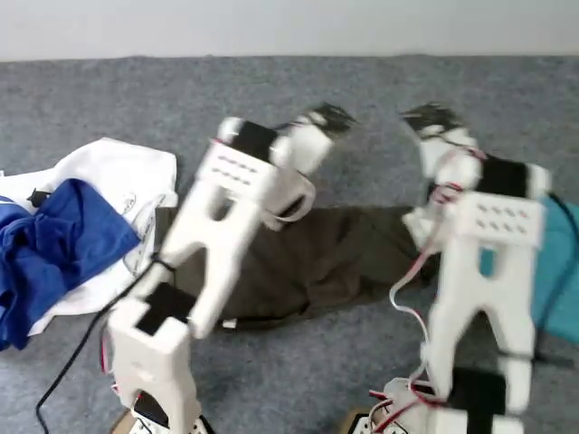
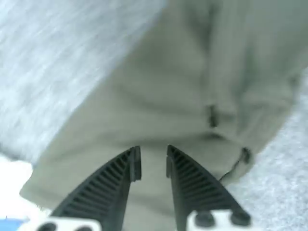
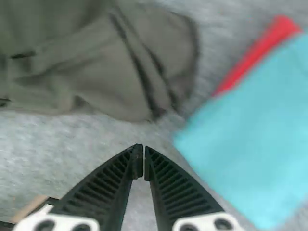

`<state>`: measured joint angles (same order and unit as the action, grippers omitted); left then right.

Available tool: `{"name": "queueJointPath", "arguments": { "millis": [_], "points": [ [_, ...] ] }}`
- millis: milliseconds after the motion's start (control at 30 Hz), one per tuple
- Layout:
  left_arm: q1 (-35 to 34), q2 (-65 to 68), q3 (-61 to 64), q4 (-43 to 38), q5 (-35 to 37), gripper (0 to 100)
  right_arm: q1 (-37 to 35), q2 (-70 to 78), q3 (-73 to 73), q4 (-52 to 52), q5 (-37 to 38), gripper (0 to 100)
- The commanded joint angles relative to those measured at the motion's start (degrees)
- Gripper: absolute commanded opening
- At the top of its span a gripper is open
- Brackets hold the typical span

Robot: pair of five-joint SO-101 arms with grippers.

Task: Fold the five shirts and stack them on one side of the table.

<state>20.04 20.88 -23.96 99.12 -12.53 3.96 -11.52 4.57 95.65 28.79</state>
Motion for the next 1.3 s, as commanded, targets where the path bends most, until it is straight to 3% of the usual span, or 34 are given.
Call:
{"name": "queueJointPath", "arguments": {
  "millis": [0,267,533,767,933,1067,1267],
  "points": [
    [-8.0,-7.1,1.7,1.4,0.7,9,-4.4,7.6,-0.2,-4.8,-2.7,1.3],
    [-22.8,-13.8,8.4,1.4,0.7,9,-4.3,25.8,-0.2,-13.6,-2.2,1.2],
    [-26.5,-17.8,9.7,1.4,0.7,9,6.5,35.8,-0.3,-16.0,8.4,1.2],
    [-26.4,-18.0,9.7,1.4,0.9,9,6.9,31.5,-1.3,-6.1,11.9,1.1],
    [-26.7,-18.2,9.7,1.5,1.0,9,0.7,20.9,-0.6,-1.6,11.6,1.3],
    [-26.1,-17.8,9.8,1.5,1.1,9,-4.7,17.5,4.0,-2.0,8.9,1.2],
    [-26.7,-11.1,12.3,1.3,1.0,14,-3.2,9.1,6.1,0.7,5.8,1.1]
  ]
}}
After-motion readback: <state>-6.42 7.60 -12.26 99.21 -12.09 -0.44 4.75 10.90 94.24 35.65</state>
